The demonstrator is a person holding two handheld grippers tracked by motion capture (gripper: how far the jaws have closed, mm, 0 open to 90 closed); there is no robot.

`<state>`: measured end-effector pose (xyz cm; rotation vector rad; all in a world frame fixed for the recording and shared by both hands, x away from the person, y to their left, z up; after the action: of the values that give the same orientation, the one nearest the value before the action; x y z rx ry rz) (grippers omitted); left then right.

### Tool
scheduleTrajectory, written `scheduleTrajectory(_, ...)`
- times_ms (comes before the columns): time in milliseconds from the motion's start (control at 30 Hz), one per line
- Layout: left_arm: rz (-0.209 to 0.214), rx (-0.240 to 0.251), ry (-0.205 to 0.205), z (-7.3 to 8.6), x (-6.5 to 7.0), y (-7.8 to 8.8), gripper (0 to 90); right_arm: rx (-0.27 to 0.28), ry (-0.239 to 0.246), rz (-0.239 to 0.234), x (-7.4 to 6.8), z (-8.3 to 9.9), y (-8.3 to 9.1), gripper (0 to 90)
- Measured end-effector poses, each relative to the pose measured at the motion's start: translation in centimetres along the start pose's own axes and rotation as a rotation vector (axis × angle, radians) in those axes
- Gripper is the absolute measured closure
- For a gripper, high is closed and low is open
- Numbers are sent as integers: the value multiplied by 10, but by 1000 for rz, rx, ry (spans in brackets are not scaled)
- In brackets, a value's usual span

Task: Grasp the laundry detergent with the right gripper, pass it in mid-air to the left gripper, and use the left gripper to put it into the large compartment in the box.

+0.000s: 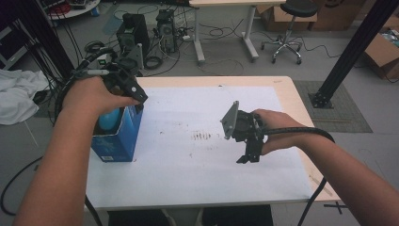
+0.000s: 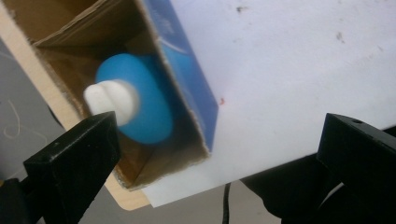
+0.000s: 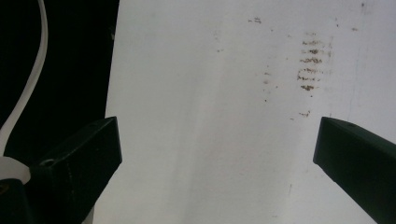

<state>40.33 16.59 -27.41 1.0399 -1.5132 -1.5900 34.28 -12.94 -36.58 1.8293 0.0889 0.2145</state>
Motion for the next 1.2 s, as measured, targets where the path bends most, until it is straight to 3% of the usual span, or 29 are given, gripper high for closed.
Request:
scheduleTrajectory(67,8,5,-37,0,6,1,1,-1,1,0,0,0,0,7)
scheduleTrajectory(333,49,50,-304,0,43,4,1,0,-1,-1,1,0,1,6)
scheduleTrajectory(467,91,33,-412,5,61,2,1,-5,0,-3,1,0,3,6)
scheduleTrajectory(667,104,19,-545,11,77,-3,1,-14,-4,-5,1,1,3,5)
scheduleTrajectory(767,103,47,-647,12,87,-4,1,-21,-10,-5,2,2,4,6)
scheduleTrajectory(833,125,48,-690,14,94,-4,1,-24,-13,-3,3,2,5,6)
scheduleTrajectory(967,112,53,-810,18,107,-4,1,-33,-16,-4,1,1,6,6)
scheduleTrajectory(1200,105,7,-924,25,124,-8,1,-36,-17,0,-3,0,11,6)
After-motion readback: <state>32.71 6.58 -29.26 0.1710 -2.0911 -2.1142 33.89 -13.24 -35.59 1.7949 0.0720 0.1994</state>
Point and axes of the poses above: each handheld gripper's, and its own axes: y roughly backward along the jaws, z roughly out of its underside, x roughly to its right, the point moved 9 cm from there along -y, roughly forward along the jaws, and after that the axes turned 1 degree about z, right-handed, at the moved point
